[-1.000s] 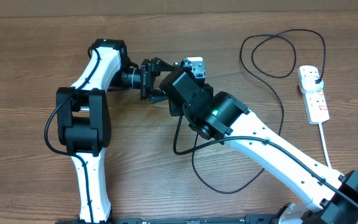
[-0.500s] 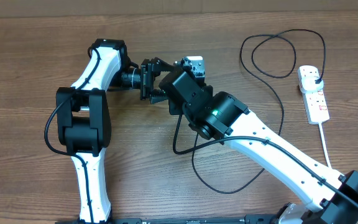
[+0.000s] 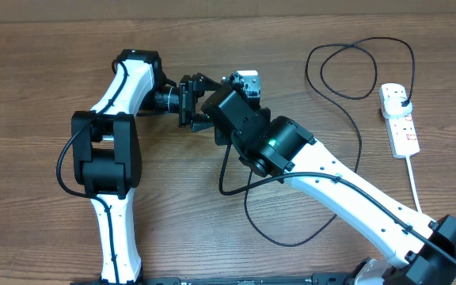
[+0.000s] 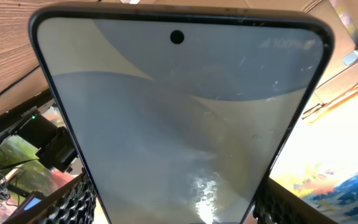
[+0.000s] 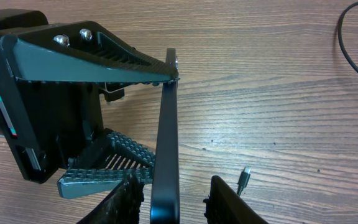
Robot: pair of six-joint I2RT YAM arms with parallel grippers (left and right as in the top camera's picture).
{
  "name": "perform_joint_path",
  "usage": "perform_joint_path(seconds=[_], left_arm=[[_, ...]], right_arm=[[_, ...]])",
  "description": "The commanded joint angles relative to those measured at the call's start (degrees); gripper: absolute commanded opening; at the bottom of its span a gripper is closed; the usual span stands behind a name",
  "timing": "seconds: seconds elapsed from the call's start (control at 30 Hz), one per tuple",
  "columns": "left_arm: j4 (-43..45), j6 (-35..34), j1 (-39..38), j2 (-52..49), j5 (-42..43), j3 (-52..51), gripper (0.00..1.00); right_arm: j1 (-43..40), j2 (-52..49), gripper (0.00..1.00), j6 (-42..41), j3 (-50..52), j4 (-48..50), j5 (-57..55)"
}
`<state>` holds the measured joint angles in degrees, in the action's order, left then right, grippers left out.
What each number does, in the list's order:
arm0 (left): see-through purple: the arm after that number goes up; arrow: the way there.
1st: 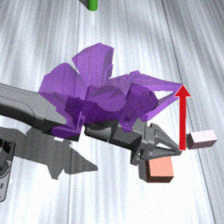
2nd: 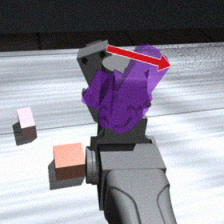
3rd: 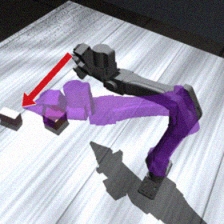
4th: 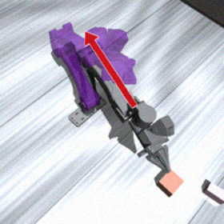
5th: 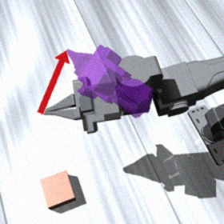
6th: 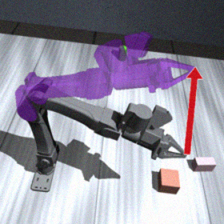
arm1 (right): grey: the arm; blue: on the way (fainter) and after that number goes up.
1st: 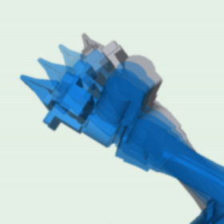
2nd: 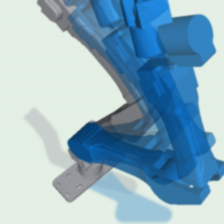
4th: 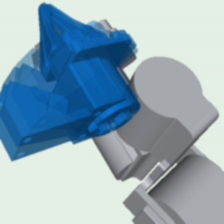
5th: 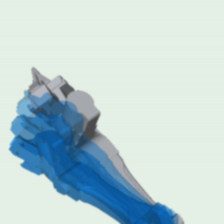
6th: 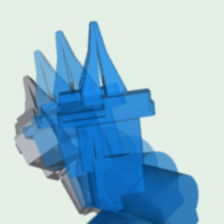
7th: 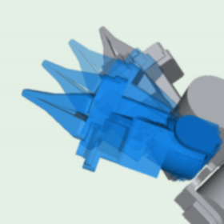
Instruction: Plug charger to phone and switch on socket
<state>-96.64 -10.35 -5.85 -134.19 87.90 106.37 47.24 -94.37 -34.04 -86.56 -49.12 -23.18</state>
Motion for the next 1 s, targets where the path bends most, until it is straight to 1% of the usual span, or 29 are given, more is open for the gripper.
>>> perform_joint_path(seconds=[0.0, 0.1, 0.2, 0.97], left_arm=[[-0.2, -0.4, 0.2, 0.2, 2.8, 0.1, 0.69], [-0.2, -0.4, 0.2, 0.2, 2.8, 0.1, 0.68], [-0.3, -0.4, 0.2, 0.2, 2.8, 0.1, 0.68], [-0.3, -0.6, 0.2, 0.2, 2.8, 0.1, 0.68]], right_arm=[[0.0, -0.3, 0.35, 0.0, -1.9, 0.4, -1.2], [0.0, -0.3, 0.34, 0.0, -1.9, 0.7, -1.2], [0.0, -0.3, 0.29, 0.0, -1.9, 1.0, -1.2], [0.0, -2.3, 0.29, 0.0, -1.8, 1.1, -1.3]])
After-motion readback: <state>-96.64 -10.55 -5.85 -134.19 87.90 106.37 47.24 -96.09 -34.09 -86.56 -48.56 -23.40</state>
